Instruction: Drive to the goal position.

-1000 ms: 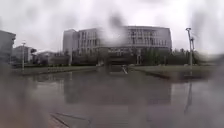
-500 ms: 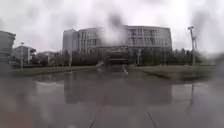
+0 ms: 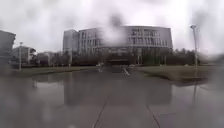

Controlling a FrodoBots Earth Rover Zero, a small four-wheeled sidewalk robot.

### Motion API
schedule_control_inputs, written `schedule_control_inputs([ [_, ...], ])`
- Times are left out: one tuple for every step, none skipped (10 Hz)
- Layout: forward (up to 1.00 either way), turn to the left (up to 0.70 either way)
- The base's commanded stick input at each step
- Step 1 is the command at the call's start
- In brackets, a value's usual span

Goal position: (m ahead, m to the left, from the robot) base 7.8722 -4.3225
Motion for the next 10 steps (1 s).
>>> schedule_control_inputs([
  [0.7, 0.0],
  [0.7, 0.0],
  [0.7, 0.0],
  [0.7, 0.0],
  [0.7, 0.0],
  [0.7, 0.0],
  [0.7, 0.0],
  [0.7, 0.0],
  [0.7, 0.0],
  [0.7, 0.0],
])
